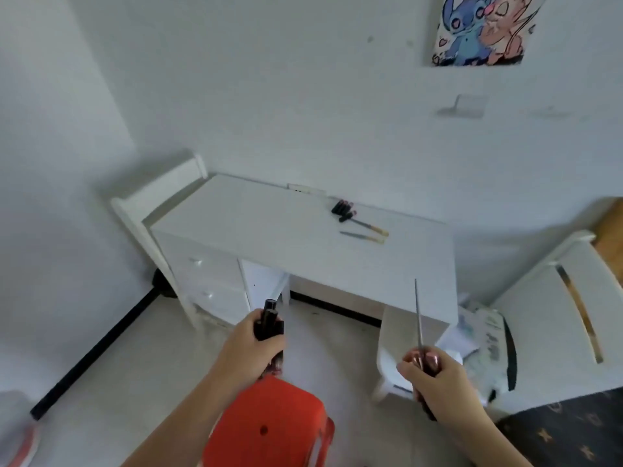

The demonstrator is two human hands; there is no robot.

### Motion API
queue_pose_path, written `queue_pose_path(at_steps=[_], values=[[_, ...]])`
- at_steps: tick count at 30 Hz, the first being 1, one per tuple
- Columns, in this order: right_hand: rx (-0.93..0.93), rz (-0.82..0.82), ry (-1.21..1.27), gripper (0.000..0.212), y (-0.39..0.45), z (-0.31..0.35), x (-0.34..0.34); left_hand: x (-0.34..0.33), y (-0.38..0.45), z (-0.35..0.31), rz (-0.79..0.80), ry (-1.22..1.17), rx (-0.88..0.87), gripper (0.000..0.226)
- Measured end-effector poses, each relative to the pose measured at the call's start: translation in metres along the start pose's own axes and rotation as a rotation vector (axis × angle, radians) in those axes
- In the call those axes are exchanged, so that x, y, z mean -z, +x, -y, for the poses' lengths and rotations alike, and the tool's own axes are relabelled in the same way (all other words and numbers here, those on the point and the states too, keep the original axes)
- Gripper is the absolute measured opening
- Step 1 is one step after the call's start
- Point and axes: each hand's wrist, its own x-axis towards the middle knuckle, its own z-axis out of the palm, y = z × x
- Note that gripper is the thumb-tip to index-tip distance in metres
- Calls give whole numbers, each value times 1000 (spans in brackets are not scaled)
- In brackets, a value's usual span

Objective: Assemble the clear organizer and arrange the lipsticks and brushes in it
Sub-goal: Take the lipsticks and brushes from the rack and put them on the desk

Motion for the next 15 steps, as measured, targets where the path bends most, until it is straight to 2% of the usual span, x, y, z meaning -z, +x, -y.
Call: queue_pose_path(at_steps=[3, 9, 15], values=[[33, -49, -15, 10, 67, 19, 1, -3, 66, -28, -6, 86, -35, 23], [103, -25, -149, 10, 239, 46, 7, -30, 224, -78, -34, 211, -99, 17], [110, 15, -346, 13, 417, 58, 8, -76, 367, -90, -72, 288, 73, 18]])
